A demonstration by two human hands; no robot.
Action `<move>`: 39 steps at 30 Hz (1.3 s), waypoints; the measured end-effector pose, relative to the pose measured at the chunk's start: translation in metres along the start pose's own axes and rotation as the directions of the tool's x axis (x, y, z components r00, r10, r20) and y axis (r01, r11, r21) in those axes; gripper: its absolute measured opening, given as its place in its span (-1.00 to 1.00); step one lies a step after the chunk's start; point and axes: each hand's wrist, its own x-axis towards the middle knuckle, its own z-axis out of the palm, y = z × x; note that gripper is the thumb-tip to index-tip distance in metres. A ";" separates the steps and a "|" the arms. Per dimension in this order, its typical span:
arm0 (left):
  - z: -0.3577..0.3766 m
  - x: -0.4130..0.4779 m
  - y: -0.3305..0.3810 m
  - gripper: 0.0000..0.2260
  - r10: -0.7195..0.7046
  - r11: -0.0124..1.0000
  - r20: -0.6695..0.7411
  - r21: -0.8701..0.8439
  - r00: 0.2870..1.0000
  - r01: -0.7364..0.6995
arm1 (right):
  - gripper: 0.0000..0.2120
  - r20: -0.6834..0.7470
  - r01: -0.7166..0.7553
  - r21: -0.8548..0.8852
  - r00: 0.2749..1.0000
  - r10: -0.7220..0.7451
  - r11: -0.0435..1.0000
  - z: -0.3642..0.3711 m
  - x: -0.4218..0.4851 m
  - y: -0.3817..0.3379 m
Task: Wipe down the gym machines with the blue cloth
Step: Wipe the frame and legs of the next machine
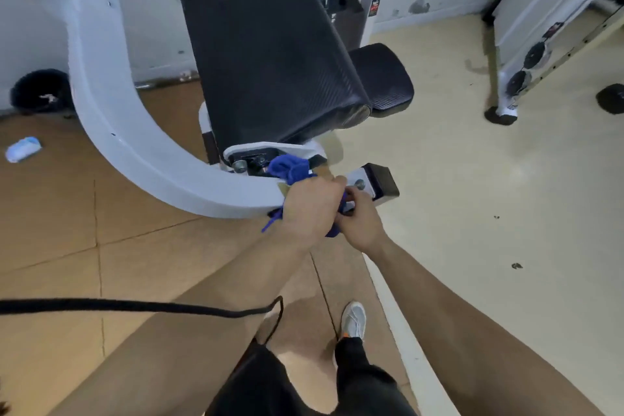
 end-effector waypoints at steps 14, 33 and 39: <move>0.097 0.034 0.119 -0.80 -0.705 0.438 -0.044 -0.812 0.708 0.386 | -0.61 0.554 0.604 -0.543 0.779 -0.292 0.584 -0.101 0.092 0.002; 0.101 0.044 0.128 -0.57 -0.770 0.354 -0.035 -0.855 0.637 0.380 | -0.69 0.640 0.656 -0.596 0.736 -0.221 0.463 -0.104 0.114 0.003; 0.117 0.033 0.130 -0.53 -0.711 0.437 -0.083 -0.830 0.699 0.346 | -0.74 0.620 0.680 -0.588 0.726 -0.296 0.438 -0.118 0.097 0.009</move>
